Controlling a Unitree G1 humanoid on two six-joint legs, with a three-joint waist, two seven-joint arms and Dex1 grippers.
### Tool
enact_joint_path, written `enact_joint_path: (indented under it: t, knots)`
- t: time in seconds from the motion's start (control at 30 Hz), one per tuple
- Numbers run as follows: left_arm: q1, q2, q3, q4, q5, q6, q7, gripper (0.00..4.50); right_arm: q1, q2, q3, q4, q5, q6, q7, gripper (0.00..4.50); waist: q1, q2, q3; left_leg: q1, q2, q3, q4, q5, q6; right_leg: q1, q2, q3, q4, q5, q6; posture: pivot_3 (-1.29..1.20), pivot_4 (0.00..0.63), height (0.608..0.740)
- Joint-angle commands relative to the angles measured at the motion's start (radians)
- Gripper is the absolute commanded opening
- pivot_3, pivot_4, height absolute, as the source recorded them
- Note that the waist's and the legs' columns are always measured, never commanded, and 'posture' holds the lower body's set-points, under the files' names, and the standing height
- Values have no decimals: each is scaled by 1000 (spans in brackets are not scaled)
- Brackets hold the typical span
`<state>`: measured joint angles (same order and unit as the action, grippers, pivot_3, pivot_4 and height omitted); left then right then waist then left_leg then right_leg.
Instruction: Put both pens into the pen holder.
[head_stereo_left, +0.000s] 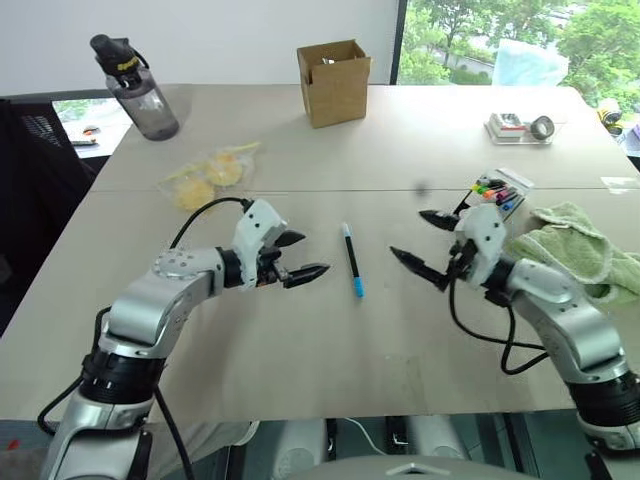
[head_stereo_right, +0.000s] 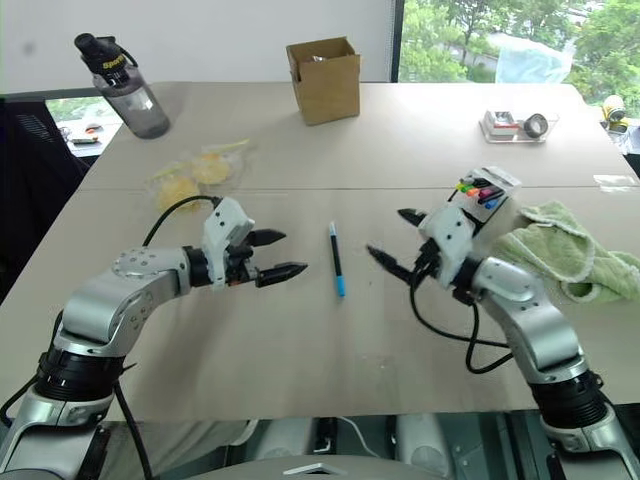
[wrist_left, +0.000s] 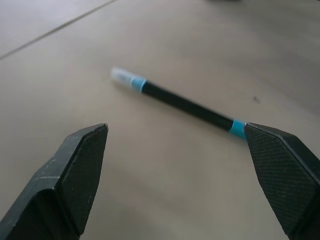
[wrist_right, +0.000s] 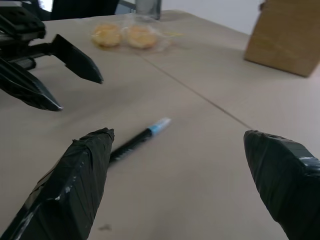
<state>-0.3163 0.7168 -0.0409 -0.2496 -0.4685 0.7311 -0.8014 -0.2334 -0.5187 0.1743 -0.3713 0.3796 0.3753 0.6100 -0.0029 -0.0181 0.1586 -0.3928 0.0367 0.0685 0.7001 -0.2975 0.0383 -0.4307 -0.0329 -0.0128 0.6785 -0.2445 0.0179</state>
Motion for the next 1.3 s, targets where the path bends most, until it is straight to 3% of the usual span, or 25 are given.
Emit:
enact_joint_path:
  t: [0.03, 0.17, 0.3, 0.47, 0.8, 1.1, 1.2, 1.3]
  knots:
    - [-1, -76, 16, -49, 0, 11, 89, 4500, 13, 9, -6, -44, -9, 7, 0, 4415, 11, 0, 0, -1, -1, 0, 1, 0, 1, 0, 0, 0, 0, 0, 0, 0, 150, 736]
    - [-24, -273, 8, -83, 1, 60, 280, 4500, 97, -19, -99, -105, 40, -25, 42, 4415, 30, -2, -1, -4, -2, -1, 3, -2, 4, 0, -1, -1, -1, 0, 0, 0, 150, 736]
    - [-72, -397, -10, -56, -14, 157, 373, 4500, 198, -86, -203, -171, 72, 7, 62, 4415, 24, -3, -1, -5, -2, -1, 4, -3, 5, 0, -1, -1, -2, 0, 1, 0, 150, 736]
    - [-159, -504, -97, 19, 97, 254, 541, 4500, 268, -126, -289, -203, 87, 25, 57, 4415, 12, -3, -1, -2, -3, -2, 4, -4, 7, 2, 1, 0, 0, 0, 1, 0, 150, 736]
    - [-196, -569, -135, -4, 229, 444, 723, 4500, 271, -150, -341, -227, 111, 70, 55, 4415, 11, -3, -2, 2, -2, -2, 4, -5, 8, 4, 3, 1, 0, 0, 1, 0, 150, 736]
    - [-180, -588, -122, -16, 233, 572, 734, 4500, 268, -146, -337, -231, 109, 79, 55, 4415, 8, -3, -2, 3, -1, -1, 3, -3, 6, 4, 3, 1, 0, 0, 1, 0, 150, 736]
    - [-184, -596, -124, -6, 231, 582, 724, 3716, 283, -154, -345, -238, 123, 86, 70, 4500, 8, -3, -2, 3, -1, -1, 3, -3, 6, 4, 3, 2, 0, 0, 1, 0, 150, 736]
    - [-191, -599, -118, 5, 235, 611, 727, 2443, 307, -167, -364, -261, 164, 122, 79, 4500, 14, -3, -2, 3, -1, -1, 3, -3, 6, 4, 3, 2, 0, 0, 1, 0, 150, 736]
